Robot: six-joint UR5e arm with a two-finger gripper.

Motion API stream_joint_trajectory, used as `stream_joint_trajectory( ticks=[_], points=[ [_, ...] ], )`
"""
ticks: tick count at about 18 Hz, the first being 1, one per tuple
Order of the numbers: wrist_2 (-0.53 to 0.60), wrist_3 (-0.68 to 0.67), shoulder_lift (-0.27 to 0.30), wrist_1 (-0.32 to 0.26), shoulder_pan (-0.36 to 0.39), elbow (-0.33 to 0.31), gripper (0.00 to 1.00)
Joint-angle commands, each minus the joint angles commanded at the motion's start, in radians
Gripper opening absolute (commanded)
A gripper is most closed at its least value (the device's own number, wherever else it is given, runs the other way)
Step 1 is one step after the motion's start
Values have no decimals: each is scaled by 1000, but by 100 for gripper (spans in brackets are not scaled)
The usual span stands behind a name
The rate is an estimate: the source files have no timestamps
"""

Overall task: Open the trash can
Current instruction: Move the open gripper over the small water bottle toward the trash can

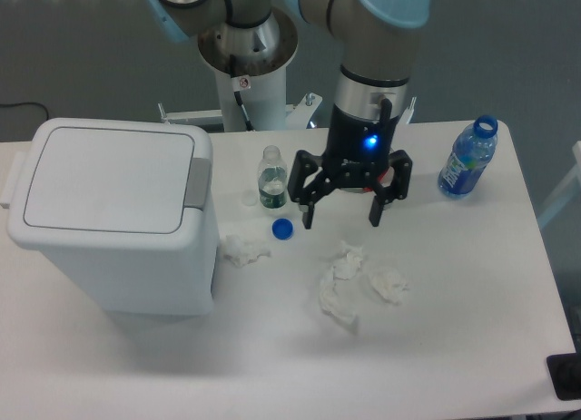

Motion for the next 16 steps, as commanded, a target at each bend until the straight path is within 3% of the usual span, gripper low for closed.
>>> stream_joint_trajectory(
  ticks=[4,16],
  points=[
    [-46,-5,52,-65,-6,-5,100],
    [-89,-41,77,-69,-49,-38,100]
  ],
)
